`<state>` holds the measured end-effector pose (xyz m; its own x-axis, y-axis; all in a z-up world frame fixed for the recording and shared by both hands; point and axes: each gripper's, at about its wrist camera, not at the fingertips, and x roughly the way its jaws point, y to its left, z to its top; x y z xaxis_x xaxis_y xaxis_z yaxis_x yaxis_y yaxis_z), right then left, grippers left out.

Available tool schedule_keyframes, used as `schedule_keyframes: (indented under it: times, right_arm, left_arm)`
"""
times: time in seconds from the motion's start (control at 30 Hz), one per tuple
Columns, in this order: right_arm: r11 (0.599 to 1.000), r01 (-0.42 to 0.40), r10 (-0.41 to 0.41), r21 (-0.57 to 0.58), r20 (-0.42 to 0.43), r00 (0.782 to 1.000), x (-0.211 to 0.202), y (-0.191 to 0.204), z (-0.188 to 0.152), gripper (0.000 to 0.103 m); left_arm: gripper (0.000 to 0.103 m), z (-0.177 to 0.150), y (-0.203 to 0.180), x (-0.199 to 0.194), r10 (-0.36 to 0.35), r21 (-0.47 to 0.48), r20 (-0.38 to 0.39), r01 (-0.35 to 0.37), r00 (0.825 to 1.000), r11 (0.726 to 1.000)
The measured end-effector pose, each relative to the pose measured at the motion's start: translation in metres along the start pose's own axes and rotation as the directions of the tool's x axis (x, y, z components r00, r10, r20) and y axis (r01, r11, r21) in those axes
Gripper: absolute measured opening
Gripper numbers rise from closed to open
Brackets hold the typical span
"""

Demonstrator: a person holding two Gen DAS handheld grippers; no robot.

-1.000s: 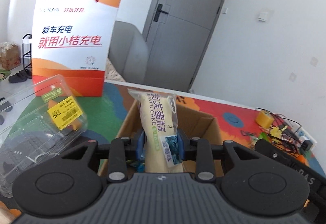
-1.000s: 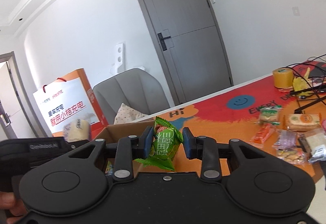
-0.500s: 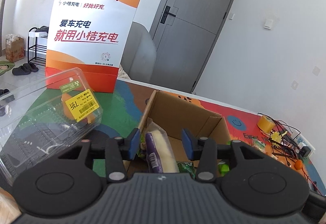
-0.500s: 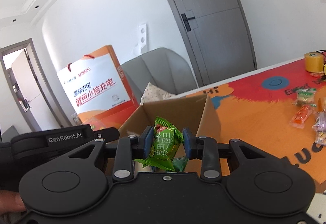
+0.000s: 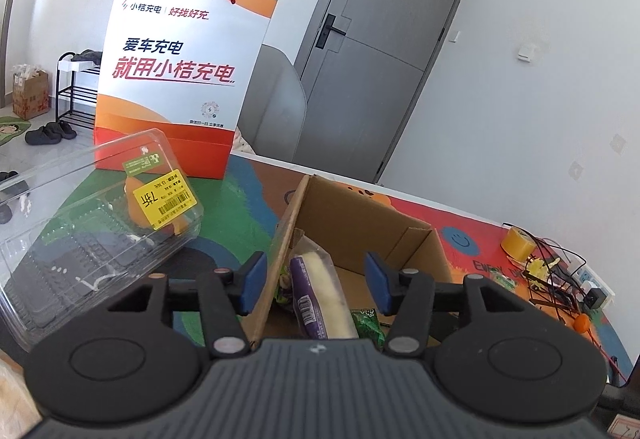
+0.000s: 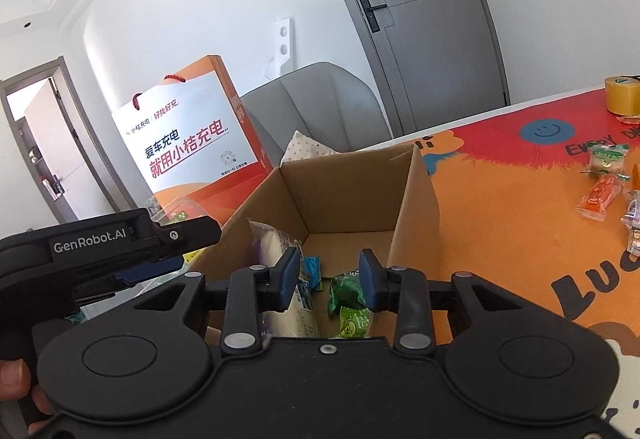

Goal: Organize snacks
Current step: 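Open both grippers to drop the cake bar and green candy into the box, then move both tools back to the snack pile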

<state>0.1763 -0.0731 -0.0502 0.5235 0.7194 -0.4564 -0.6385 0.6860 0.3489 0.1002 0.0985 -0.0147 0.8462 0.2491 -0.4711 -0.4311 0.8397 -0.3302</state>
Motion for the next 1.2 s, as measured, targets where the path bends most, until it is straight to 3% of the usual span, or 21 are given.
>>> schedule_keyframes:
  times: [0.1, 0.17, 0.43, 0.9, 0.97, 1.2]
  right_arm:
    - [0.999, -0.019, 0.019, 0.028, 0.004, 1.000, -0.005, -0.003, 0.003, 0.039]
    - [0.999, -0.037, 0.036, 0.033, 0.023, 0.999, -0.013, -0.004, 0.006, 0.048]
    - [0.997, 0.056, -0.061, 0.054, 0.095, 0.994, -0.045, -0.036, 0.011, 0.061]
    - [0.954, 0.244, -0.272, 0.175, 0.161, 0.949, -0.094, -0.122, 0.006, 0.088]
    - [0.946, 0.263, -0.295, 0.190, 0.166, 0.941, -0.100, -0.133, 0.006, 0.095]
    - [0.922, 0.316, -0.357, 0.223, 0.173, 0.918, -0.113, -0.163, 0.000, 0.103]
  left_arm:
    - [0.059, -0.001, -0.005, -0.001, -0.004, 0.005, 0.002, 0.004, 1.000, 1.000]
    - [0.063, -0.001, -0.011, -0.003, -0.005, 0.011, 0.007, 0.005, 1.000, 1.000]
    - [0.086, -0.007, -0.045, -0.006, -0.019, 0.068, 0.039, 0.017, 0.999, 0.998]
    - [0.099, -0.031, -0.122, 0.016, -0.084, 0.175, -0.033, 0.089, 0.996, 0.981]
    - [0.100, -0.036, -0.133, 0.020, -0.094, 0.188, -0.049, 0.102, 0.994, 0.977]
    - [0.102, -0.051, -0.165, 0.035, -0.130, 0.228, -0.103, 0.150, 0.986, 0.962]
